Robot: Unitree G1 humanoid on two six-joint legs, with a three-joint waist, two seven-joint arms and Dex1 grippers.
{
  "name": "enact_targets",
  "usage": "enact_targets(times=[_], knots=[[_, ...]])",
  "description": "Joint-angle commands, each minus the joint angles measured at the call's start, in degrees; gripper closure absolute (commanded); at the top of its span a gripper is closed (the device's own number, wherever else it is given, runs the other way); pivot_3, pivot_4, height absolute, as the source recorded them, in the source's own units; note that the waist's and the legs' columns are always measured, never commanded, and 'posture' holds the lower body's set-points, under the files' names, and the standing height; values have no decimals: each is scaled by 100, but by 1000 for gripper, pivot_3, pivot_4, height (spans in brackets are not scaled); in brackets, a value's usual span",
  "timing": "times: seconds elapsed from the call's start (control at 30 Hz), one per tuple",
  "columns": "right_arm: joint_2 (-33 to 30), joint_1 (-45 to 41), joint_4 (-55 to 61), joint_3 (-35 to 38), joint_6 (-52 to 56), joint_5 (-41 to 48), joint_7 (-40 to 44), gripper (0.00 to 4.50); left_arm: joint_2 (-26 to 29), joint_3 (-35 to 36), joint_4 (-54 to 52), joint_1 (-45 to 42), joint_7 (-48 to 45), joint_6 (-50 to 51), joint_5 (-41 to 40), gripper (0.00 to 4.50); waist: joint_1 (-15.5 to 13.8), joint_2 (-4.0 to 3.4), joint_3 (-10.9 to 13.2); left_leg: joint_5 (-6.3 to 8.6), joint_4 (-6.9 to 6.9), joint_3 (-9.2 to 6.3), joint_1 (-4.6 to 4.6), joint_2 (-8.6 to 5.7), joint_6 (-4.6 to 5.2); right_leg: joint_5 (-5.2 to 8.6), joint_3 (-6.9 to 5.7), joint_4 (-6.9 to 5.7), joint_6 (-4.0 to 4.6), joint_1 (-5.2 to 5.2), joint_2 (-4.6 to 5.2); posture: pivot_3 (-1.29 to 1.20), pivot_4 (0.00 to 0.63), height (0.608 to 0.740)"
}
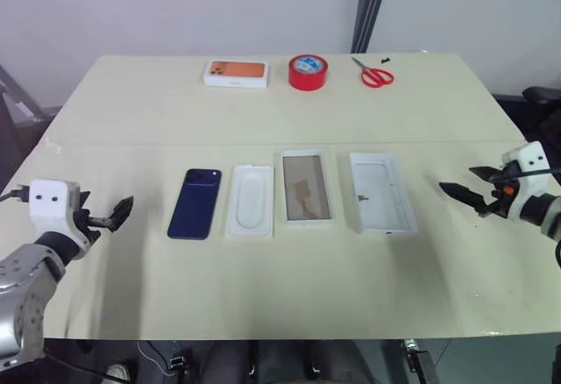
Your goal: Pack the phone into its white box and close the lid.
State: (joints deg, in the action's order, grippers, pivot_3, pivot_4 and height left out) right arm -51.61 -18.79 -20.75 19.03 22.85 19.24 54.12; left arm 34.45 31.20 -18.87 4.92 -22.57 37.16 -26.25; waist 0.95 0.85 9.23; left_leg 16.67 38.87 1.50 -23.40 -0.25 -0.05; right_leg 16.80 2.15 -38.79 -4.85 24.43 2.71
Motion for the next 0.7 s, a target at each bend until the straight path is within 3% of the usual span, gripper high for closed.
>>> enact_targets(times=[0.03,0.33,0.53,0.7], knots=[[-106,-133,43,-19,-147,-49,11,25,-42,103,-212,-17,95,-74,-15,0,-6,0,0,0,0,0,0,0,0,0,0,0,0,0,0,0,150,725],[140,-222,613,-311,-45,0,-93,25,-273,-76,-440,-374,227,101,-353,0,-9,0,0,0,1,1,0,-1,0,0,0,0,0,-1,0,0,150,725],[487,-250,1936,-797,343,135,-180,25,-727,-1281,-1157,-837,169,579,-766,0,-18,0,0,0,3,1,-1,-2,0,-1,-1,-1,-3,-3,-1,0,150,725],[852,-152,3289,-1242,819,324,-434,25,-1114,-1783,-1410,-1168,385,1077,-1240,0,-5,1,0,0,4,-1,0,-2,0,-2,-1,-5,-3,-3,-5,0,150,725]])
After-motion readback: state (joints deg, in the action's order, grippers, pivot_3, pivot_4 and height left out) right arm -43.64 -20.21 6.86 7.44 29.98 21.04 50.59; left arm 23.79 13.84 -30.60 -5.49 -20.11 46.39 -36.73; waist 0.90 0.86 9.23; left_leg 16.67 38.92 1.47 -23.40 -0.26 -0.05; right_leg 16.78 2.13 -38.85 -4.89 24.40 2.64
